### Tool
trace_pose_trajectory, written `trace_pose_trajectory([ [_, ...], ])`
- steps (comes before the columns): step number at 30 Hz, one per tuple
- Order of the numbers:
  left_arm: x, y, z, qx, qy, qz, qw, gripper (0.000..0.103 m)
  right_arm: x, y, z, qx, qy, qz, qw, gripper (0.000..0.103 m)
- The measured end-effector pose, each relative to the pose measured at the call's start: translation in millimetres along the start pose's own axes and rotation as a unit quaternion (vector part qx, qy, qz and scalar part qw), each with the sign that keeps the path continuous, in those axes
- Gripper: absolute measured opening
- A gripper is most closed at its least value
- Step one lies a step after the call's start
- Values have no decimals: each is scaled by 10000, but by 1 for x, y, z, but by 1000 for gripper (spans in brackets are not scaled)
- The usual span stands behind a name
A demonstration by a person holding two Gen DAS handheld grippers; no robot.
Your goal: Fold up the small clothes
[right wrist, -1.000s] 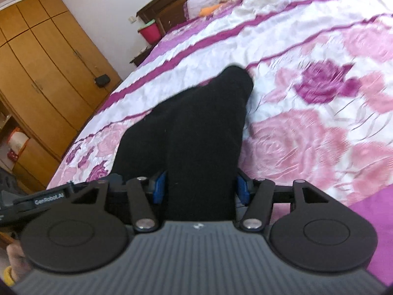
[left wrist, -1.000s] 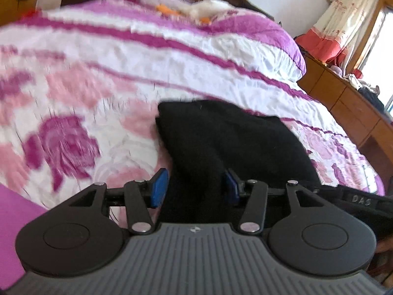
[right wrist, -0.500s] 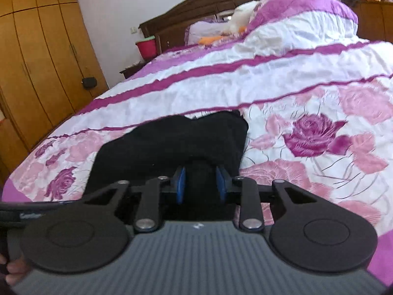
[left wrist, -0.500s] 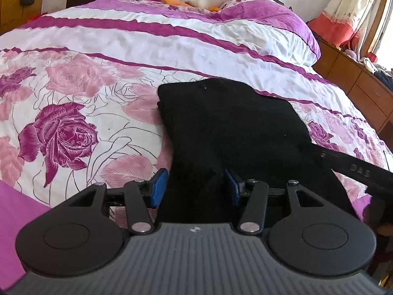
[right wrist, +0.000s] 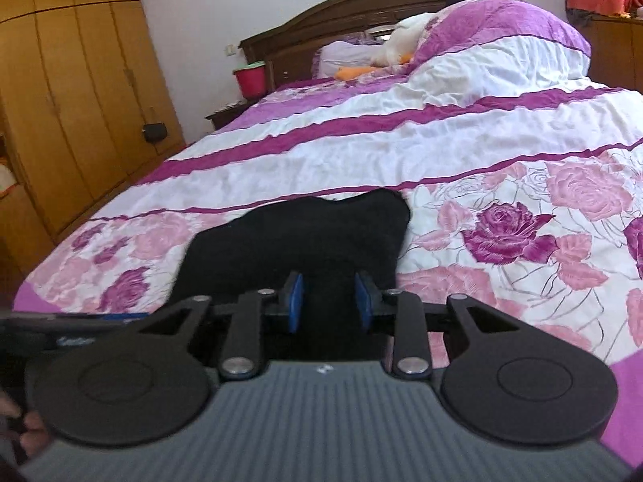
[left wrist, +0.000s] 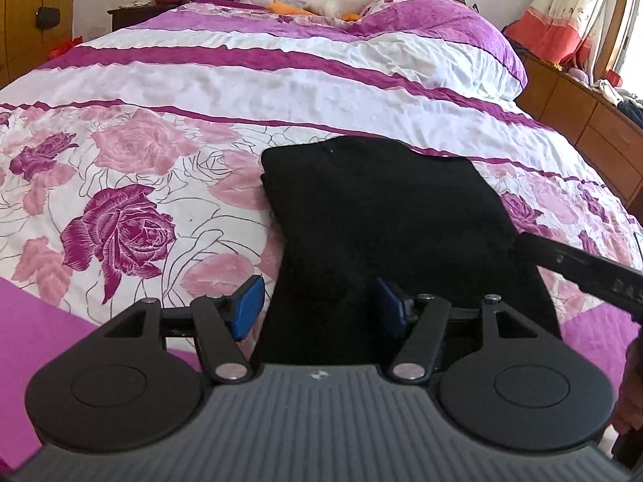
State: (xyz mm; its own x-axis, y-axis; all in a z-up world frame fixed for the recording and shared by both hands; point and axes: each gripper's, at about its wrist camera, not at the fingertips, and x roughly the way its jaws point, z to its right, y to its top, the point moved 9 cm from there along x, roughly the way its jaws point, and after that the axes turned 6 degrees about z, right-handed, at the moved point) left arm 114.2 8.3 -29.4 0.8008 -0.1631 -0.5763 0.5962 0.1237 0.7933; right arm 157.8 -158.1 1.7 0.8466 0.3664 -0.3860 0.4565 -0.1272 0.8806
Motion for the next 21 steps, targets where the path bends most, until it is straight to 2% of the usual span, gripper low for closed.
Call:
trace_pose_trajectory([
  [2, -6, -1, 4, 59, -3, -20, 10000, 70, -8, -2, -6, -2, 84, -17, 10000, 33],
  [4, -14, -2, 9, 148, 29, 11, 9999, 79, -16, -3, -12, -59, 111, 0, 9999, 33],
  [5, -19, -2, 11, 200, 51, 58, 9998, 80, -20, -3, -15, -98, 109, 18, 9999, 33],
  [9, -35, -5, 17, 342, 107, 144, 9993, 81, -34, -5, -23, -132, 145, 59, 9998, 54],
  [10, -38, -7, 17, 340, 134, 146, 9992, 83, -37, -7, -24, -122, 174, 25, 9998, 57],
  [11, -41, -8, 17, 334, 173, 145, 9992, 86, -40, -9, -26, -114, 187, -21, 9998, 57],
  [12, -44, -11, 17, 329, 225, 121, 9991, 93, -42, -11, -27, -115, 170, -75, 9998, 58],
  [13, -46, -14, 17, 328, 276, 97, 9990, 95, -44, -13, -29, -125, 150, -98, 9998, 58],
  [20, -60, -27, 15, 444, 505, 94, 9977, 98, -60, -23, -33, -217, 82, -96, 9997, 59],
  [21, -62, -28, 15, 450, 532, 113, 9975, 99, -62, -24, -33, -250, 62, -81, 9996, 62],
])
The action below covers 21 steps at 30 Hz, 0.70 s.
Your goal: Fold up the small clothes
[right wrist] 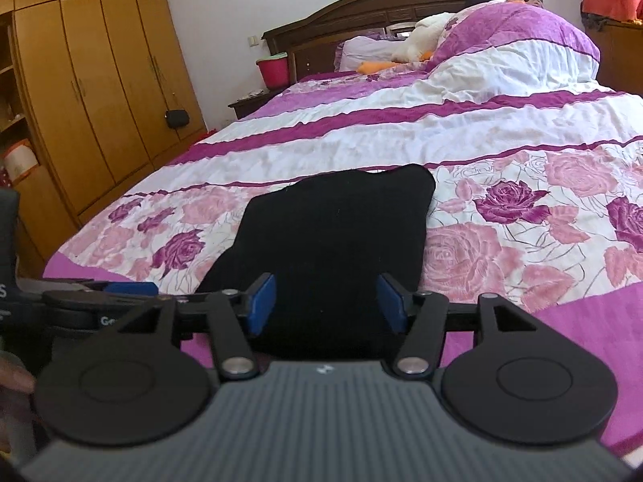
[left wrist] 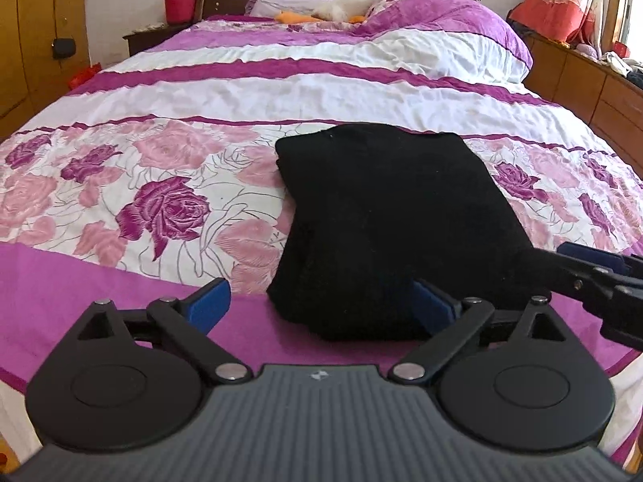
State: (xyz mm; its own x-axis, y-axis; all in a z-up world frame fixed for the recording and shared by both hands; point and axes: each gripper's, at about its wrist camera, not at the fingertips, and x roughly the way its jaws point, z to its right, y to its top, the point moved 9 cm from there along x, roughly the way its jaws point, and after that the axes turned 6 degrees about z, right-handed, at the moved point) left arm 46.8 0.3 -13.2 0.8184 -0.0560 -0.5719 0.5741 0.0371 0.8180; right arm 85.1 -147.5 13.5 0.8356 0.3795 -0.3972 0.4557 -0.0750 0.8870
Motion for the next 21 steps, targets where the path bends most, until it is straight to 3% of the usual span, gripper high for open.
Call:
trace_pose_trajectory([
  [3, -4, -3, 0, -21, 62, -1, 10000, 99, -6, -5, 0, -91, -96, 58, 9999, 78],
  [21, 20, -34, 7, -49, 142, -346, 9993, 100, 6, -45, 15, -26, -532, -302, 9981, 79],
])
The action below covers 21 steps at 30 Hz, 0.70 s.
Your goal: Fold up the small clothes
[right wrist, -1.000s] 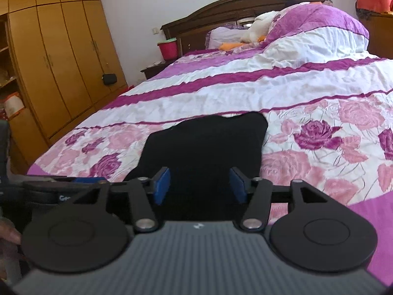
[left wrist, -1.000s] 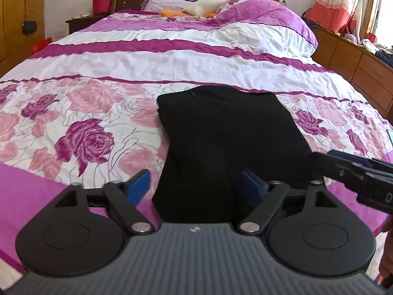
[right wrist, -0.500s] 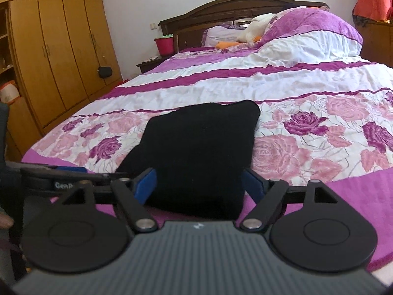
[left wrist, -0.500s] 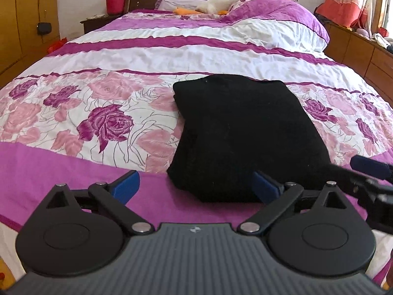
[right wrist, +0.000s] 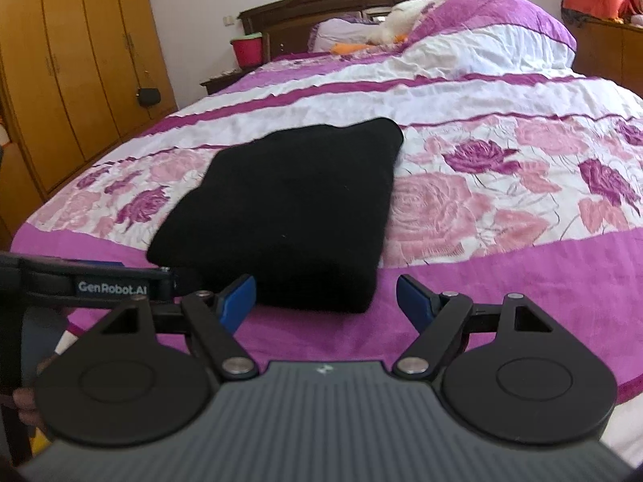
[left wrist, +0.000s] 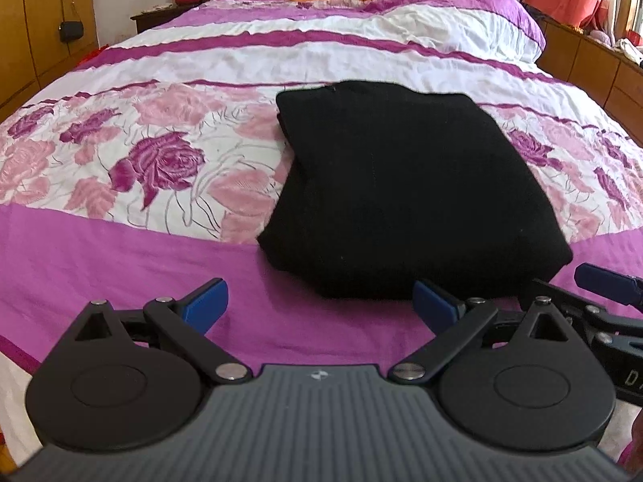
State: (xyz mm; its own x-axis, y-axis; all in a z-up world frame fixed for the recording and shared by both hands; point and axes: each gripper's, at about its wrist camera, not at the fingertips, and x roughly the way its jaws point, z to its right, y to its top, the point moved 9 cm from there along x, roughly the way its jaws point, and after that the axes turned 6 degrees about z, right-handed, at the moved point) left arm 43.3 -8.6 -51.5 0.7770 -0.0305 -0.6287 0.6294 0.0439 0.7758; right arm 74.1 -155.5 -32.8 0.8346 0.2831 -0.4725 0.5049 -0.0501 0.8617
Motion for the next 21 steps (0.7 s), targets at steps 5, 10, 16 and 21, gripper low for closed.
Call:
trace_pose_trajectory([
  [5, 9, -5, 1, 5, 2, -81, 10000, 100, 8, -5, 5, 103, -77, -125, 9998, 79],
  [10, 13, -7, 0, 4, 14, -120, 9999, 100, 10, -6, 4, 180, -37, -158, 9997, 79],
  [16, 13, -6, 0, 7, 28, -107, 9999, 100, 10, -5, 2, 161, -9, -145, 9998, 79],
  [21, 11, -6, 1, 22, 26, -90, 10000, 100, 9, -4, 2, 168, -13, -130, 9998, 79],
])
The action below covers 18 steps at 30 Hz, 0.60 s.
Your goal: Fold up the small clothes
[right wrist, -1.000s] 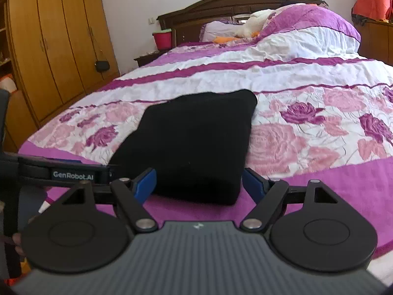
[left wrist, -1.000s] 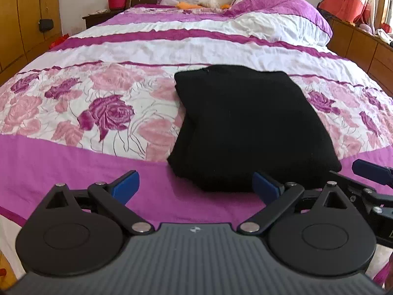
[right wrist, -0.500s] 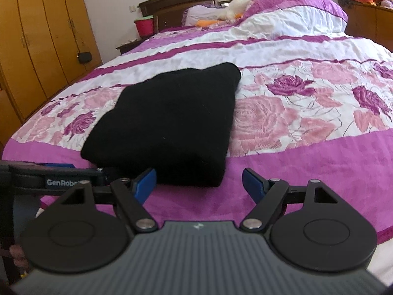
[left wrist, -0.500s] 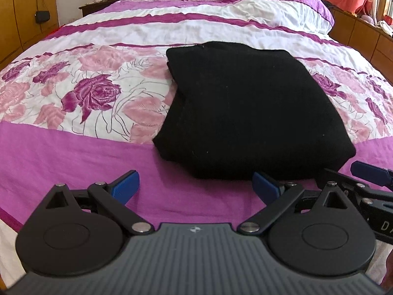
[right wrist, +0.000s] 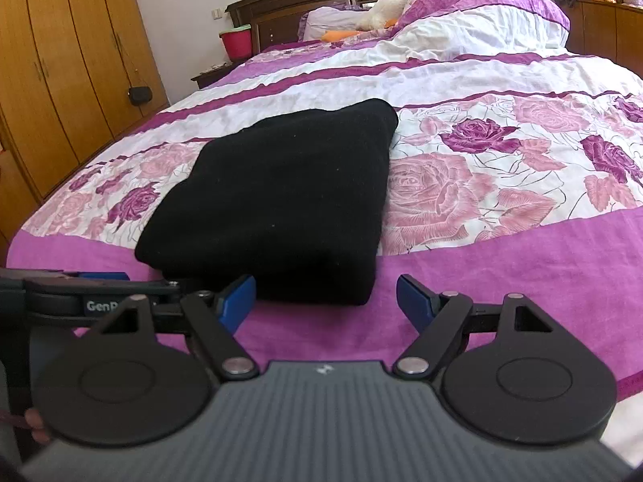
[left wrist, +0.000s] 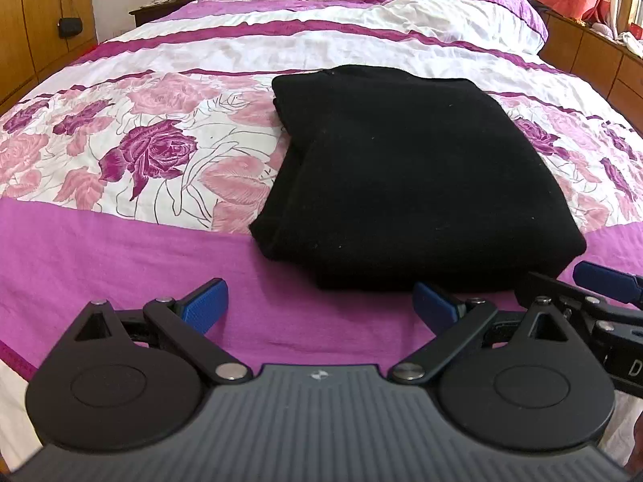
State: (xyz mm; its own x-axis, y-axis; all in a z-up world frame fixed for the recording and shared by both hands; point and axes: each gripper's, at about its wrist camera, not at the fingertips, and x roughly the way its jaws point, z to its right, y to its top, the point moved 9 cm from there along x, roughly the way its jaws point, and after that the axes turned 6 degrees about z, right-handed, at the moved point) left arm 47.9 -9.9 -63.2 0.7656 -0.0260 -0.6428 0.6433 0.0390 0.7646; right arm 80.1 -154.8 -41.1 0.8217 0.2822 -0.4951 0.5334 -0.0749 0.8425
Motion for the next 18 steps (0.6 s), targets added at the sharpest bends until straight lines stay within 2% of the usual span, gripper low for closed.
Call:
trace_pose_trajectory([
  [18, 0, -2, 0, -4, 36, 10, 10000, 100, -1, -2, 0, 63, 12, -13, 10000, 79],
])
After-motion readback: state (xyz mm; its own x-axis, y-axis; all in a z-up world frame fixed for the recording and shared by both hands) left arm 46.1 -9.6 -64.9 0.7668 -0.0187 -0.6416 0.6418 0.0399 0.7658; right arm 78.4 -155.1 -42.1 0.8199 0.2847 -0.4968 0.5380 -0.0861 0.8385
